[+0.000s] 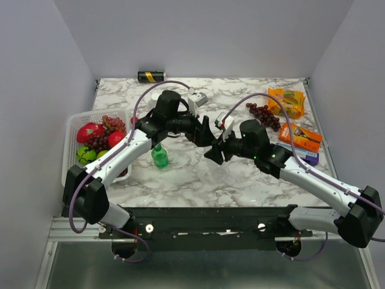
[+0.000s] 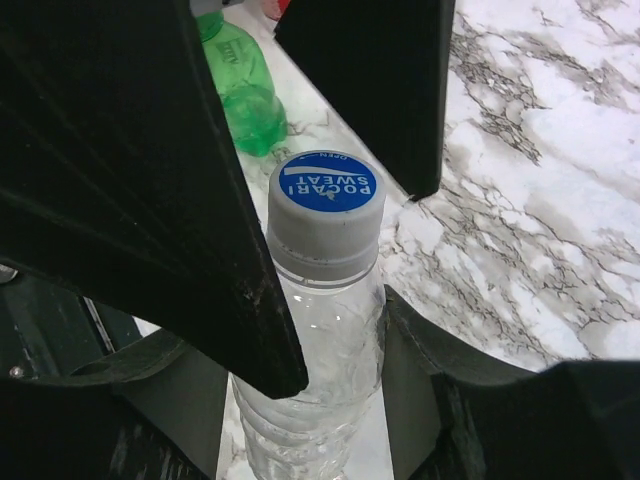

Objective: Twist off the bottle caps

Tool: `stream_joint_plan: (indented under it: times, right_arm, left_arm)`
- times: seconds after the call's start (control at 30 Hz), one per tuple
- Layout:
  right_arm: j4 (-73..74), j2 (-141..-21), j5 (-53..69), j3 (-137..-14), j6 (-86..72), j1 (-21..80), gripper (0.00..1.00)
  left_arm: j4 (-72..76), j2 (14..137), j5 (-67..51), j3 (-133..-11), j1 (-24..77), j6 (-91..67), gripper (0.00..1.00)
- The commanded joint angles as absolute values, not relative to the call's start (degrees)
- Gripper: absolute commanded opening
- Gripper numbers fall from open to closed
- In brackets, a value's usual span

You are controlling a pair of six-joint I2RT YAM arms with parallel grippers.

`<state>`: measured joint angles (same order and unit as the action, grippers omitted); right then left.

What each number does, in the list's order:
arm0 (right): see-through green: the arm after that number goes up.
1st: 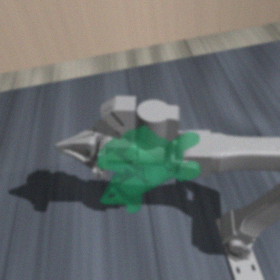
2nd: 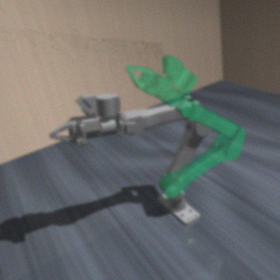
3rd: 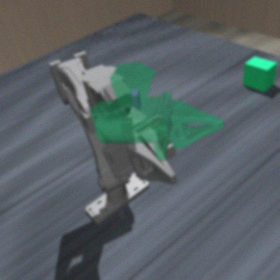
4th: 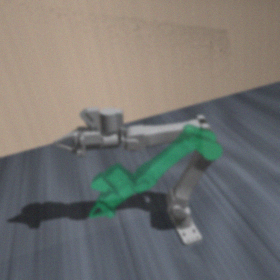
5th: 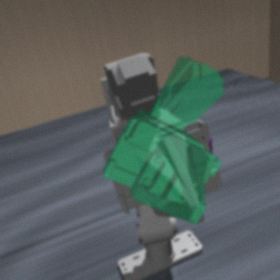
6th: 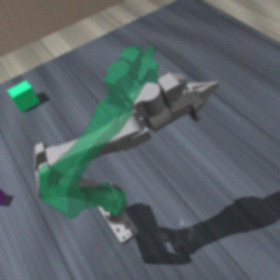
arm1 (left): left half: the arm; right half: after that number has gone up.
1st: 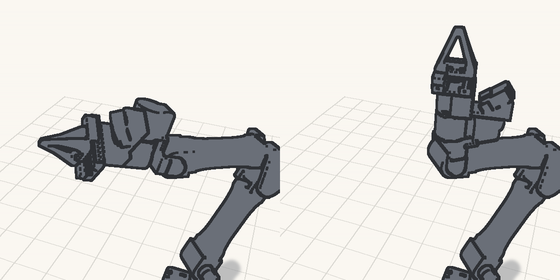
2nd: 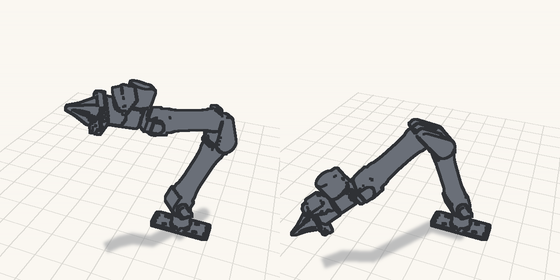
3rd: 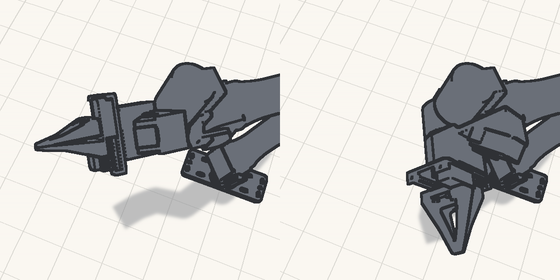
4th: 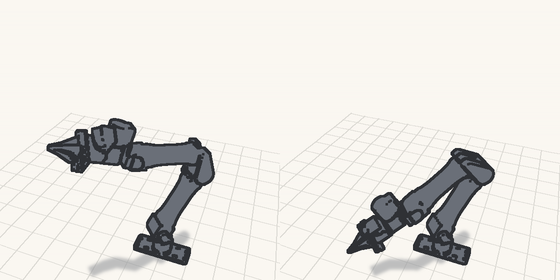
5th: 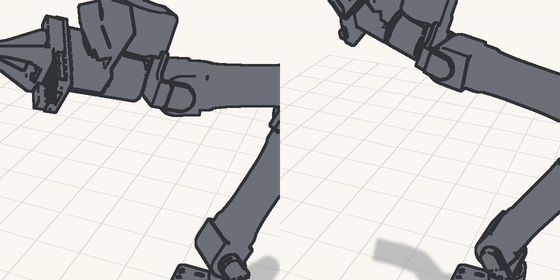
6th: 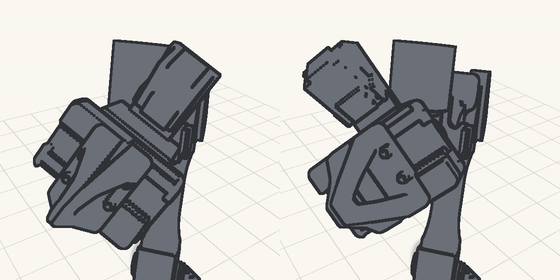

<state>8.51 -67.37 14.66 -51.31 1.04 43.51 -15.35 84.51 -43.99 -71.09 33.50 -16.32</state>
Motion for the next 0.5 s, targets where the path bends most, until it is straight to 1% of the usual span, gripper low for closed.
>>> stream_joint_plan:
  times: [0.0, 0.17, 0.23, 0.33, 0.47]
  right_arm:
    - [5.01, -64.78, 17.93, -50.8, 0.09, 43.77, 0.21]
    - [5.01, -62.93, 17.93, -49.66, 0.17, 43.86, 0.2]
    - [5.01, -62.75, 16.62, -48.96, 0.18, 43.86, 0.2]
    - [5.1, -62.4, 11.7, -48.69, -2.02, 43.86, 0.19]
    - [5.01, -60.91, 9.84, -49.65, -4.21, 41.94, 0.19]
  left_arm:
    - [-12.31, 79.03, -35.87, -69.35, 34.1, -15.73, 0.99]
    - [-10.11, 74.63, -25.26, -66.46, 33.49, -15.29, 0.99]
    - [-7.05, 71.73, -24.61, -65.13, 32.35, -15.12, 0.99]
    - [2.0, 66.28, -23.73, -58.9, 30.77, -18.45, 0.99]
    - [3.43, 64.34, -24.43, -58.27, 29.97, -20.91, 0.99]
